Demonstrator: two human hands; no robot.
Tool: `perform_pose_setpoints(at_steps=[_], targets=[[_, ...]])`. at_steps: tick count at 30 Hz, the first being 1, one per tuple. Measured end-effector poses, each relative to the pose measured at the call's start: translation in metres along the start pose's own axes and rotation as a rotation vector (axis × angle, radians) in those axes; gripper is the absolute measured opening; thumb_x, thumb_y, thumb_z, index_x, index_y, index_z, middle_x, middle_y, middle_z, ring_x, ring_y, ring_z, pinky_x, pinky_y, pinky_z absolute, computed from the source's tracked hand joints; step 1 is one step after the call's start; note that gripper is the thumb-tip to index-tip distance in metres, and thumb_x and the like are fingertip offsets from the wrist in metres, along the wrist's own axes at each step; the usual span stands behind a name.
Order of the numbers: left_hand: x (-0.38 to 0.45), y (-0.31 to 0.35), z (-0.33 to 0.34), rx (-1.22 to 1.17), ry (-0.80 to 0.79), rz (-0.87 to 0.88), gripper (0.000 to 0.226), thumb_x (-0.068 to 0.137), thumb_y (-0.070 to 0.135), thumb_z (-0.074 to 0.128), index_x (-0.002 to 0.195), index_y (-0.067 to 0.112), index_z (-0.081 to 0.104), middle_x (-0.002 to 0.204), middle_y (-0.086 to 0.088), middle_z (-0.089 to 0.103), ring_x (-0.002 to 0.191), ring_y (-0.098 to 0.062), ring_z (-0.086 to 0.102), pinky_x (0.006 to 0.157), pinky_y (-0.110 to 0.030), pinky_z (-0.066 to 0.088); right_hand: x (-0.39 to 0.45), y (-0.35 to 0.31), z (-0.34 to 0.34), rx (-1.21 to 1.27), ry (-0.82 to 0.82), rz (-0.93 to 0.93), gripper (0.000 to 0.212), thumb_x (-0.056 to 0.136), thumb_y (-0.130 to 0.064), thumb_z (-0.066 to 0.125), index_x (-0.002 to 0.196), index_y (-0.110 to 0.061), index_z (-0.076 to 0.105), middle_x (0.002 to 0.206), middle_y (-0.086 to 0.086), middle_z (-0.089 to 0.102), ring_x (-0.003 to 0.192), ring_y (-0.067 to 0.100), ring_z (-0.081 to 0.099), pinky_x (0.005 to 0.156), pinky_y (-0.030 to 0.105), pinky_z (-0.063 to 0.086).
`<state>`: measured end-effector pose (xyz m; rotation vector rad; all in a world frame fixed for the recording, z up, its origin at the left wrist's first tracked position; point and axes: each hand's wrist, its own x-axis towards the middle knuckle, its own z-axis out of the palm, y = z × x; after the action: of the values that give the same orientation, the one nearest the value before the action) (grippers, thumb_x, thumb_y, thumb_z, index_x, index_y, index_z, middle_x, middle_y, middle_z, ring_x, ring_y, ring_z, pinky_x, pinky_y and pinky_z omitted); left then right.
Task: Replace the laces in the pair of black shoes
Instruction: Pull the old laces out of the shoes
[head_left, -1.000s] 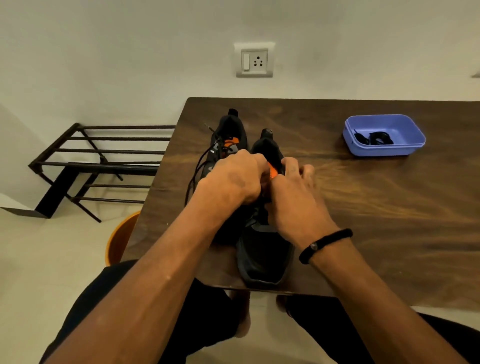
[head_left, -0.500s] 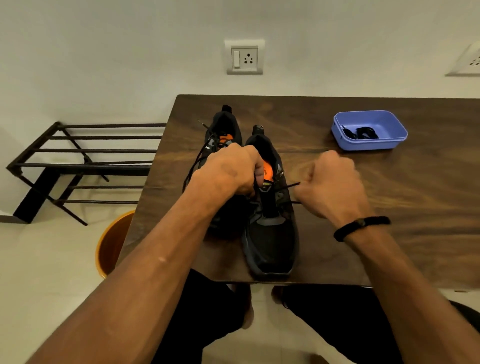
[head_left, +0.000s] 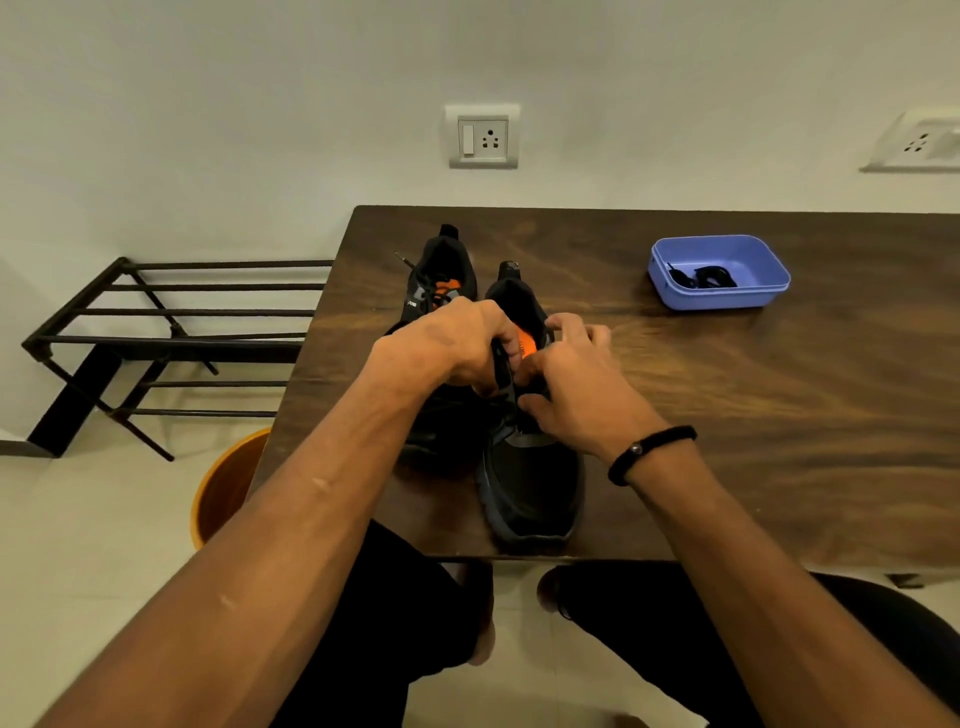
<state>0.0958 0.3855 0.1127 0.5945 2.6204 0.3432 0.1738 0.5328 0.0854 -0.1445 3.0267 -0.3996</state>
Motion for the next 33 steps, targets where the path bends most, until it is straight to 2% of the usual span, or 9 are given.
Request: perform_pose_setpoints(at_steps=[6, 9, 13, 16, 19, 20, 26, 30, 33], targets=[[-0.013, 0.001, -0.005, -0.067, -0.019, 0.041, 0.030, 0.084, 0.012, 0.082, 0.110, 0.027, 0.075, 0.081, 0.014, 0.064, 0.084, -0.009, 0.063, 0.085, -0.027, 0.051, 0.004, -0.001, -0.010, 0.139, 0.085, 0.077, 0.007, 0.088, -0.017, 0.072, 0.088, -0.010, 0.073, 0.122, 0.008, 0.050, 0.115, 0.027, 0.049, 0.092, 0.039, 0.055], [-0.015, -0.002, -0.003, -0.114, -0.023, 0.045, 0.031, 0.086, 0.005, 0.077, 0.110, 0.024, 0.076, 0.084, 0.013, 0.065, 0.091, -0.011, 0.065, 0.091, -0.030, 0.052, -0.002, 0.008, -0.034, 0.344, 0.165, 0.206, 0.021, 0.078, -0.002, 0.064, 0.057, -0.005, 0.064, 0.093, 0.016, 0.072, 0.088, 0.028, 0.072, 0.068, 0.040, 0.063], [-0.015, -0.006, -0.001, -0.197, -0.059, 0.035, 0.034, 0.083, 0.005, 0.081, 0.110, 0.025, 0.073, 0.085, 0.006, 0.075, 0.089, -0.007, 0.070, 0.086, -0.026, 0.048, -0.009, 0.035, -0.052, 0.352, 0.325, 0.365, 0.016, 0.073, -0.005, 0.066, 0.071, 0.011, 0.066, 0.093, 0.023, 0.074, 0.088, 0.039, 0.070, 0.070, 0.050, 0.061], [-0.015, -0.008, -0.001, -0.205, -0.074, 0.041, 0.038, 0.084, -0.001, 0.077, 0.112, 0.025, 0.072, 0.088, 0.004, 0.077, 0.087, -0.006, 0.071, 0.078, -0.023, 0.047, -0.010, 0.048, -0.049, 0.259, 0.328, 0.410, 0.009, 0.079, -0.006, 0.065, 0.079, -0.003, 0.074, 0.089, 0.014, 0.075, 0.087, 0.032, 0.071, 0.073, 0.041, 0.061], [-0.014, -0.009, -0.002, -0.204, -0.081, 0.036, 0.045, 0.085, -0.004, 0.073, 0.116, 0.030, 0.071, 0.093, 0.004, 0.077, 0.091, -0.010, 0.070, 0.083, -0.028, 0.051, -0.008, 0.044, -0.045, 0.219, 0.177, 0.195, 0.039, 0.088, -0.017, 0.076, 0.126, -0.025, 0.070, 0.142, 0.006, 0.056, 0.133, 0.023, 0.053, 0.109, 0.036, 0.043], [-0.013, -0.010, -0.001, -0.204, -0.088, 0.035, 0.048, 0.085, -0.003, 0.072, 0.118, 0.032, 0.070, 0.094, 0.004, 0.076, 0.093, -0.012, 0.070, 0.087, -0.030, 0.052, -0.008, 0.038, -0.045, 0.226, 0.138, 0.124, 0.043, 0.089, -0.020, 0.078, 0.129, -0.030, 0.068, 0.151, 0.003, 0.046, 0.140, 0.023, 0.044, 0.114, 0.035, 0.037], [-0.013, -0.011, 0.001, -0.179, -0.040, 0.064, 0.042, 0.092, 0.021, 0.073, 0.126, 0.043, 0.065, 0.091, 0.009, 0.069, 0.088, -0.010, 0.065, 0.081, -0.031, 0.050, -0.003, 0.015, -0.014, 0.128, -0.027, -0.002, 0.026, 0.090, -0.027, 0.079, 0.115, -0.030, 0.076, 0.156, 0.006, 0.031, 0.142, 0.031, 0.028, 0.114, 0.040, 0.035], [-0.012, -0.010, 0.004, -0.179, -0.003, 0.070, 0.016, 0.095, 0.034, 0.072, 0.110, 0.038, 0.071, 0.089, 0.008, 0.074, 0.088, -0.004, 0.066, 0.091, -0.035, 0.053, -0.002, 0.009, -0.003, 0.140, -0.009, 0.008, 0.007, 0.093, -0.022, 0.075, 0.098, -0.019, 0.078, 0.137, 0.006, 0.038, 0.129, 0.028, 0.037, 0.102, 0.032, 0.040], [-0.012, -0.011, 0.006, -0.200, 0.017, 0.067, 0.008, 0.092, 0.042, 0.073, 0.095, 0.034, 0.072, 0.084, 0.008, 0.075, 0.089, -0.006, 0.068, 0.095, -0.039, 0.054, -0.002, 0.007, -0.011, 0.200, 0.072, 0.040, 0.006, 0.088, -0.013, 0.076, 0.082, -0.013, 0.078, 0.119, 0.004, 0.051, 0.110, 0.020, 0.052, 0.087, 0.030, 0.053]])
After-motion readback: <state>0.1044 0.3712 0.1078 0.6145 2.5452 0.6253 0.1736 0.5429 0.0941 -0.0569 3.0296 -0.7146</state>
